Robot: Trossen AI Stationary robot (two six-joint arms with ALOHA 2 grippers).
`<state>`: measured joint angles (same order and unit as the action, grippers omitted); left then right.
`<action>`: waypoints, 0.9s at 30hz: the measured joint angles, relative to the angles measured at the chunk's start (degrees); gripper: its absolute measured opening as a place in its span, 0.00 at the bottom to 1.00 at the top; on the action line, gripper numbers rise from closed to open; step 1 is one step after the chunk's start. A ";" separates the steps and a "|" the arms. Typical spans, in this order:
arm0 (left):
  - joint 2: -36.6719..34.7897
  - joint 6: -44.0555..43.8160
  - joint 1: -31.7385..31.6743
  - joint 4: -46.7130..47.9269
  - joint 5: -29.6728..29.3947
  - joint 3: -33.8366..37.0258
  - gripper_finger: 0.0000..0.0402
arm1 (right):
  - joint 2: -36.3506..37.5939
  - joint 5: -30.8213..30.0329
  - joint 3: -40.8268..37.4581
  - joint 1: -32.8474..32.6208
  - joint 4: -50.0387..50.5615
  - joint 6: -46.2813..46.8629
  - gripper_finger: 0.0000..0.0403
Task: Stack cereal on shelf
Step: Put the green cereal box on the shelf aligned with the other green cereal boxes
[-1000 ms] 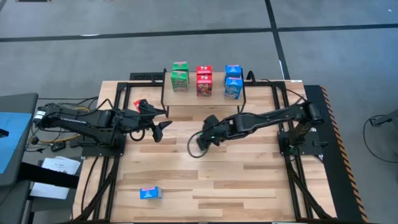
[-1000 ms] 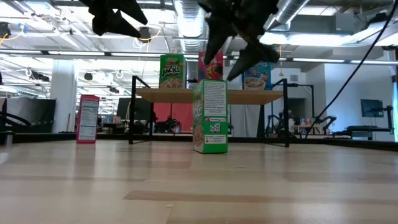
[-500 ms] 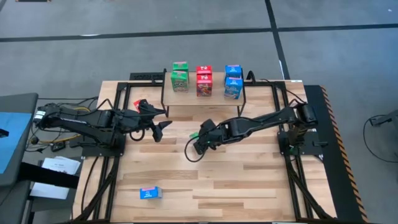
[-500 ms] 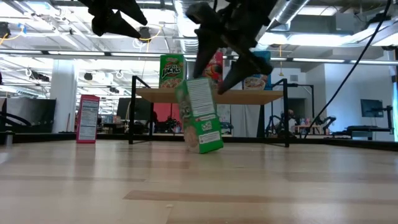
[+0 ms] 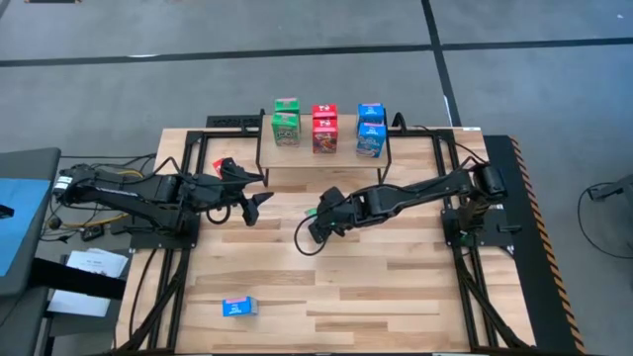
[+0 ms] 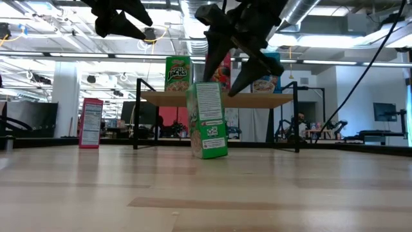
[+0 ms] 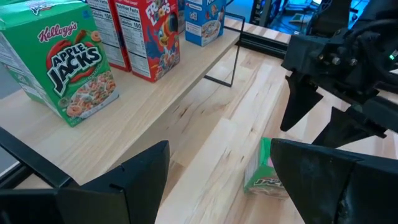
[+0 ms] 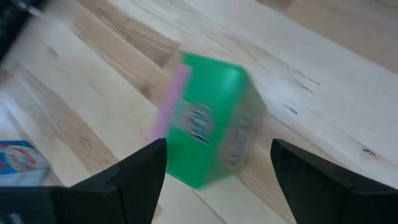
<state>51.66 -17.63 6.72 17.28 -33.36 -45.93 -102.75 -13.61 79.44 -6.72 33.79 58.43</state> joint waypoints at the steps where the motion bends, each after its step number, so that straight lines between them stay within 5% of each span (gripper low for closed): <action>1: 0.00 0.00 0.00 0.00 0.00 0.00 0.67 | 0.08 -0.04 0.00 0.00 -0.48 0.00 0.77; 27: 0.00 0.00 0.00 0.00 0.02 0.02 0.67 | -0.69 -1.43 -0.04 -0.37 -2.73 1.53 0.77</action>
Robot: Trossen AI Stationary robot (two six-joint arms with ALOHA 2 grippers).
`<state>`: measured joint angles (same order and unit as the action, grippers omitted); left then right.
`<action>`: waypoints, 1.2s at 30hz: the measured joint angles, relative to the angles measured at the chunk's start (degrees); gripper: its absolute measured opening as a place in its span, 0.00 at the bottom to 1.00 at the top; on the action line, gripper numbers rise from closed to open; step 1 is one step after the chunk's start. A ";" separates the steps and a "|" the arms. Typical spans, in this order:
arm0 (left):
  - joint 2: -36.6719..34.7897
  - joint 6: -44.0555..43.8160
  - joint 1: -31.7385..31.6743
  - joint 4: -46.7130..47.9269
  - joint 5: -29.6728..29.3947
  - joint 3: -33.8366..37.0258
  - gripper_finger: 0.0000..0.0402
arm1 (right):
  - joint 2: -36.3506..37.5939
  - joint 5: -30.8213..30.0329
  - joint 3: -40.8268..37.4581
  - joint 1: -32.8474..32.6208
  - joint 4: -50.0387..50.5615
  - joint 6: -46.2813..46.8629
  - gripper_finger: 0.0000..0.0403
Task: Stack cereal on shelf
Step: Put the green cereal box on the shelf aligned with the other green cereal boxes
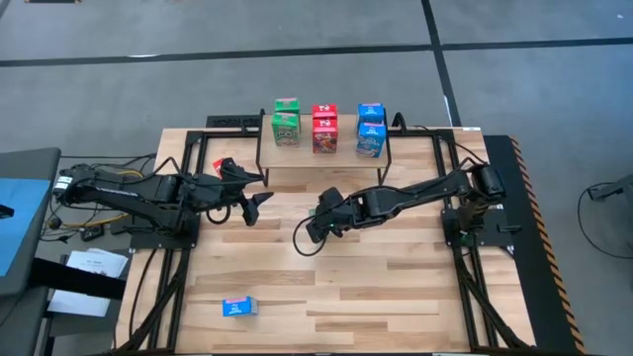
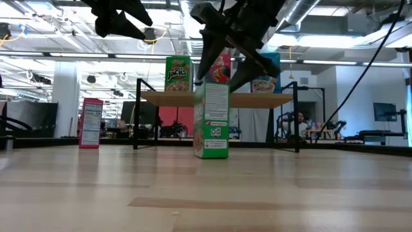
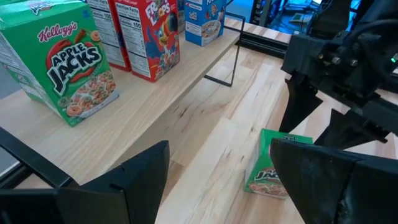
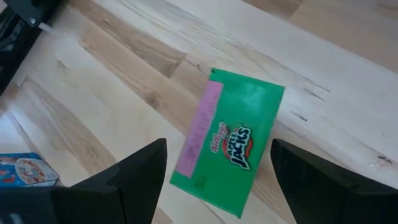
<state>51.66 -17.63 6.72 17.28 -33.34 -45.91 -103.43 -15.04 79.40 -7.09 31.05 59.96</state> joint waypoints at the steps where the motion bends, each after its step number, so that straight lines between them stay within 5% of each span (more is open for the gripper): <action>1: 0.00 0.00 0.00 0.00 -0.01 0.00 0.67 | 0.02 -0.12 0.02 0.00 0.04 0.00 0.77; 36: -0.02 0.02 -0.02 0.11 -0.28 0.02 0.67 | -3.93 -4.59 0.14 -2.29 -2.67 3.02 0.77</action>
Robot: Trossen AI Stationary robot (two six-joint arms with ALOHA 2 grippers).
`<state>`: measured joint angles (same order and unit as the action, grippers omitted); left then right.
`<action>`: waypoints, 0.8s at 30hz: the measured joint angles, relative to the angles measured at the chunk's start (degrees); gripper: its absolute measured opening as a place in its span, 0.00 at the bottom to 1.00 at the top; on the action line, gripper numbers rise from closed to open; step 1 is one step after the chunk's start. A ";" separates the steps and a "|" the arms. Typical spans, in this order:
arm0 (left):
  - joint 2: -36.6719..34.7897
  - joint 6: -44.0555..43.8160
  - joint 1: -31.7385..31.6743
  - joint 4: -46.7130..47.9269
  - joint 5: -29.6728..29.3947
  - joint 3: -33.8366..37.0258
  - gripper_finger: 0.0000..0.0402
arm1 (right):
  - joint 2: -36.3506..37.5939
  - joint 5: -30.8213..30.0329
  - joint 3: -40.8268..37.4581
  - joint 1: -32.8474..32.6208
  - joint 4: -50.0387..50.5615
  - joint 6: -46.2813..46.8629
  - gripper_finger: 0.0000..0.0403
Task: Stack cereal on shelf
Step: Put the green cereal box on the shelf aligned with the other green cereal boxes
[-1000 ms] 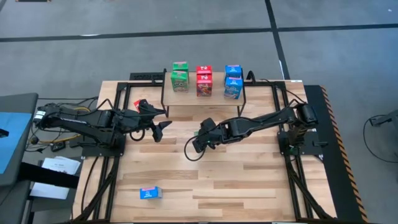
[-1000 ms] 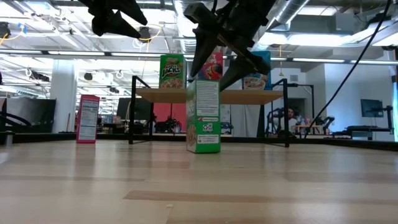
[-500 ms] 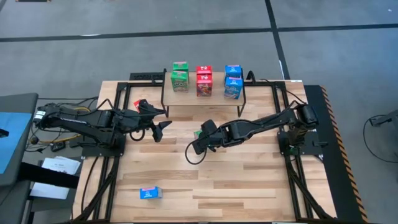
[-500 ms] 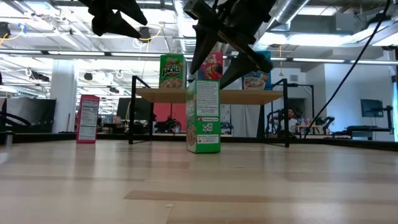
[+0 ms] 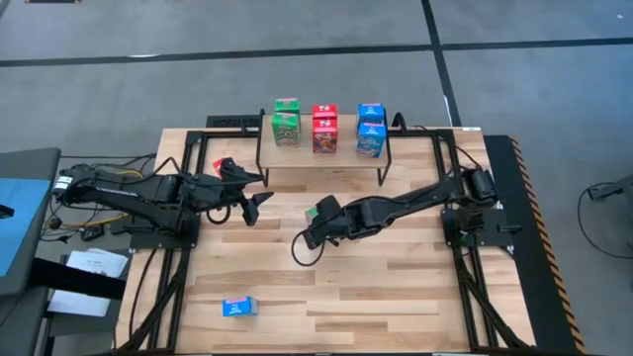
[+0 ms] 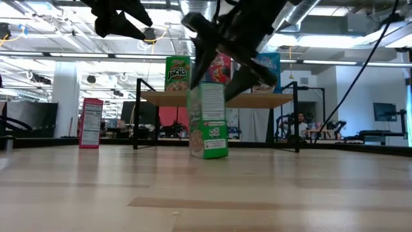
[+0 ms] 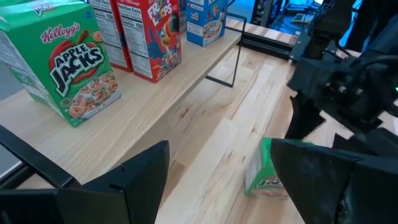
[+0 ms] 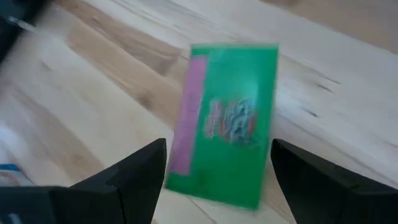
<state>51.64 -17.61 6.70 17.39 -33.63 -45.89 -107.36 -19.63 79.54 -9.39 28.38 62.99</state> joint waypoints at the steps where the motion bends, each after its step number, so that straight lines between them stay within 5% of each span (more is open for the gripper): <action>1: 0.00 0.00 0.00 0.10 0.00 0.00 0.67 | -0.26 -0.01 -0.05 0.00 0.15 0.06 0.77; 10: 0.00 0.00 0.02 0.28 0.00 0.02 0.67 | -0.66 0.01 -0.10 0.02 -0.20 0.12 0.75; 24: 0.00 0.06 0.00 -0.27 -1.28 0.02 0.67 | -0.64 0.25 -0.10 0.02 -0.17 -1.95 0.52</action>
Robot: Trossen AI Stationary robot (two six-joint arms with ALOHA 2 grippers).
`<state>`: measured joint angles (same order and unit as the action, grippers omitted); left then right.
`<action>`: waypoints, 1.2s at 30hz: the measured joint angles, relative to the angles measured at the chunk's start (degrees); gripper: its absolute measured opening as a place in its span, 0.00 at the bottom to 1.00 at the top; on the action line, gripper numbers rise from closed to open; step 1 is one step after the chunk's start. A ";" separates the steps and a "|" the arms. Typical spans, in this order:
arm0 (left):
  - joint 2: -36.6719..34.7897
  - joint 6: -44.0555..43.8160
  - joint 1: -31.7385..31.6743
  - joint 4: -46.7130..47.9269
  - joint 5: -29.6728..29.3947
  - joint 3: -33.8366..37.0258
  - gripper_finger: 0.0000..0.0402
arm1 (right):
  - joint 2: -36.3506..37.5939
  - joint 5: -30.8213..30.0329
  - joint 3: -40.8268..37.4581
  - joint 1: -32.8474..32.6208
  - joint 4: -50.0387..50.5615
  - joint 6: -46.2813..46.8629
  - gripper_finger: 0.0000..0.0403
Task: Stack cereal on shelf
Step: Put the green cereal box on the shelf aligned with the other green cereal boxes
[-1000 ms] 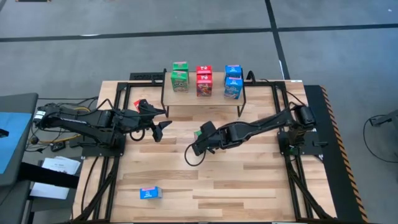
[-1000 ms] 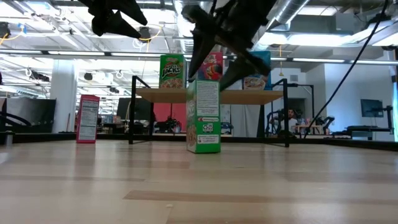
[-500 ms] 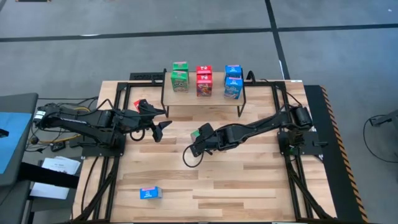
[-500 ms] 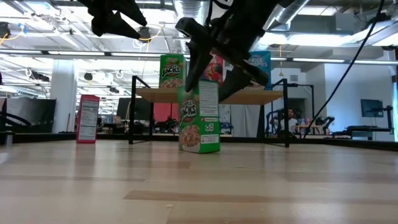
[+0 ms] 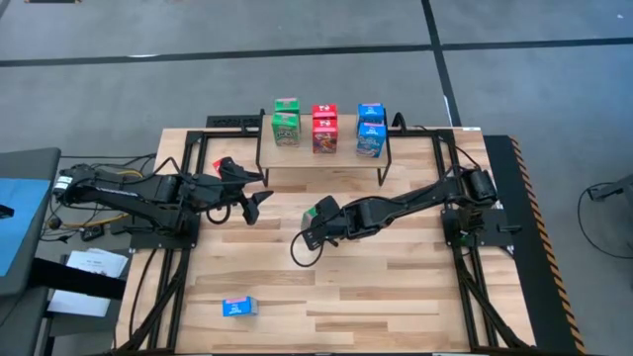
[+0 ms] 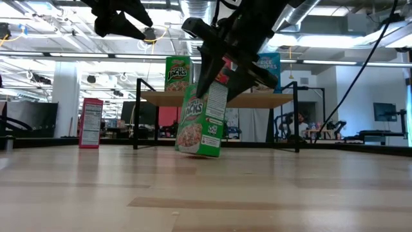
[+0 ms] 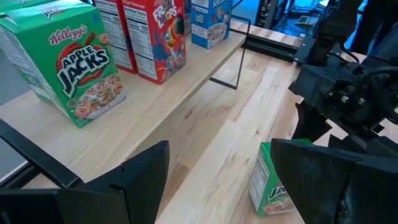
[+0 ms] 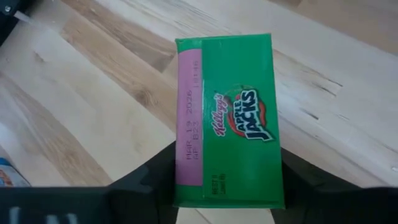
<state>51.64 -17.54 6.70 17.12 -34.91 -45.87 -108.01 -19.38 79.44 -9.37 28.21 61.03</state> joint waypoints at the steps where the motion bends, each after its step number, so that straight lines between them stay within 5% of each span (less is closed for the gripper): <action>1: 0.00 0.44 0.00 -0.03 0.04 0.00 0.67 | -0.02 0.00 0.00 0.00 0.01 -0.05 0.51; 8: 0.00 1.33 -0.20 -0.56 3.56 0.00 0.67 | 0.00 0.38 0.00 0.00 -0.40 -2.13 0.52; 18: 0.00 -0.07 -4.62 -0.61 17.10 0.00 0.77 | -0.02 1.45 4.80 0.00 0.16 -8.73 0.52; 25: 0.00 3.47 -4.70 -4.00 19.14 0.00 0.80 | -0.02 5.33 9.71 0.13 0.24 -19.60 0.52; 32: 0.00 11.95 -4.66 -4.10 30.39 0.00 0.80 | -0.02 7.76 15.54 0.13 3.18 -28.24 0.52; 36: 0.00 13.97 -4.66 -4.15 31.88 0.00 0.80 | -0.02 7.77 18.90 0.13 5.97 -31.04 0.52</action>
<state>51.64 -3.57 2.04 12.97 -3.03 -45.87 -108.03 -11.61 98.34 -9.23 34.18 29.99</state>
